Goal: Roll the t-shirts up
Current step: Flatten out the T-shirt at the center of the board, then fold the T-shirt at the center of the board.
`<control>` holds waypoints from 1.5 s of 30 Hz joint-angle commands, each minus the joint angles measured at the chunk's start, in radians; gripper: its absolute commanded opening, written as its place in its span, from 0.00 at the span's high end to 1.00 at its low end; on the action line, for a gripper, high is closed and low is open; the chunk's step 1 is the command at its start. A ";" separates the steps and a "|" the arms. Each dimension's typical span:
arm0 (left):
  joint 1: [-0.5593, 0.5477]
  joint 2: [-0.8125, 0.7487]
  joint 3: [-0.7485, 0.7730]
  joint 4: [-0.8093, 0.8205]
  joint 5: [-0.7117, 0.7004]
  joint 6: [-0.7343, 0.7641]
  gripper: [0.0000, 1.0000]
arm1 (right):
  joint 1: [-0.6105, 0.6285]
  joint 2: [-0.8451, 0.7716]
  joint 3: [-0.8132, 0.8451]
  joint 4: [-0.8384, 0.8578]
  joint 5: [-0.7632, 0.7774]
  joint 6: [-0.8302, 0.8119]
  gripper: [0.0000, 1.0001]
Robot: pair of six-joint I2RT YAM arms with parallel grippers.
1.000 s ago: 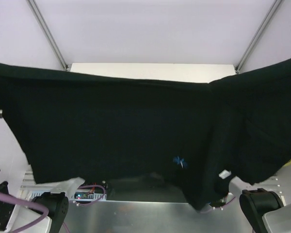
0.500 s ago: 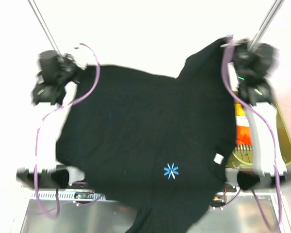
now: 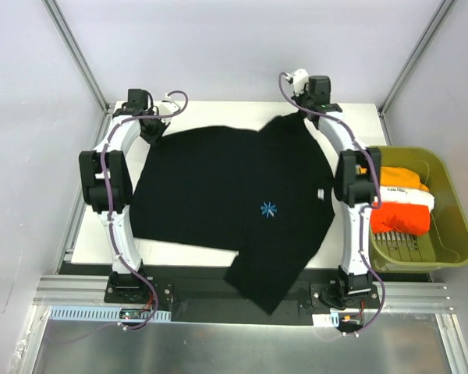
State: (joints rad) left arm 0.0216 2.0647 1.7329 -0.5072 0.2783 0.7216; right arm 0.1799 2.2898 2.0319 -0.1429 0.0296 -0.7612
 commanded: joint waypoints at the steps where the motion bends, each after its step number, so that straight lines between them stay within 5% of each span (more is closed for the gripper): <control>1: 0.011 0.072 0.181 0.004 -0.059 -0.036 1.00 | 0.015 0.216 0.334 0.025 0.134 -0.139 0.99; 4: 0.014 0.146 0.286 -0.001 -0.090 -0.054 1.00 | 0.023 0.290 0.430 0.092 0.168 -0.191 0.99; 8: 0.015 0.147 0.356 -0.019 -0.053 -0.074 1.00 | 0.030 0.159 0.282 0.137 0.135 -0.155 0.99; 13: 0.014 0.020 0.240 -0.037 0.022 -0.044 1.00 | 0.039 -0.064 0.050 0.132 0.119 -0.093 0.99; 21: 0.047 -0.181 0.071 -0.045 0.088 0.044 1.00 | 0.041 -0.277 -0.094 0.005 0.162 -0.096 0.99; 45: 0.081 -0.071 0.090 -0.068 0.052 0.535 1.00 | 0.075 -0.512 -0.378 -0.245 0.182 -0.035 0.99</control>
State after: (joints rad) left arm 0.0994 1.9926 1.7901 -0.5655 0.3302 1.1339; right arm 0.2306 1.9072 1.6981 -0.3519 0.1799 -0.8337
